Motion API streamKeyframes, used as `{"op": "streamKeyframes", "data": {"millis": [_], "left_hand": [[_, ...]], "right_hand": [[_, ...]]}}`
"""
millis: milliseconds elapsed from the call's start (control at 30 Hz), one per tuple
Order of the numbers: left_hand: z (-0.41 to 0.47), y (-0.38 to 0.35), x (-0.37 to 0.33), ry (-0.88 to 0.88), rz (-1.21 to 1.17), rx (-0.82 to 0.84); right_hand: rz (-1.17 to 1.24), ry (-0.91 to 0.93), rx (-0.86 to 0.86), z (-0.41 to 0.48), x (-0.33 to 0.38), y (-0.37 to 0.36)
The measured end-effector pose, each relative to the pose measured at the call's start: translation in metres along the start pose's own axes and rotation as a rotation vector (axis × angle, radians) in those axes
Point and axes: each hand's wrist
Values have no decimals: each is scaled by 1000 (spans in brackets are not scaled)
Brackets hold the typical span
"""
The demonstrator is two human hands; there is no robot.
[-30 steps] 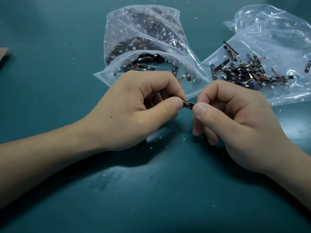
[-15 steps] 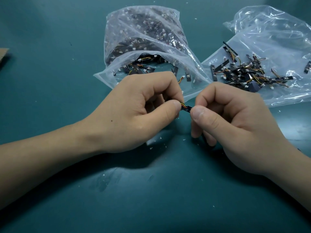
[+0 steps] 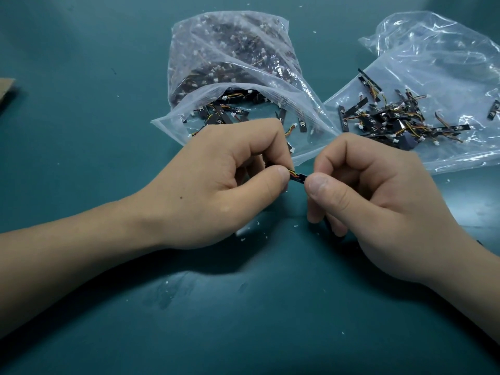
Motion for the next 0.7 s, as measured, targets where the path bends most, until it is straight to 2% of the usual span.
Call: {"op": "streamKeyframes", "data": {"millis": [700], "left_hand": [[0,0,-1,-3,-24,6]], "right_hand": [[10,0,-1,0,0,0]]}}
Point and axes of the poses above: each hand's wrist, its own z-axis towards the middle knuckle, its own y-axis out of the back of the hand, x = y × z, and after that the axes turned 4 degrees about y, right-handed
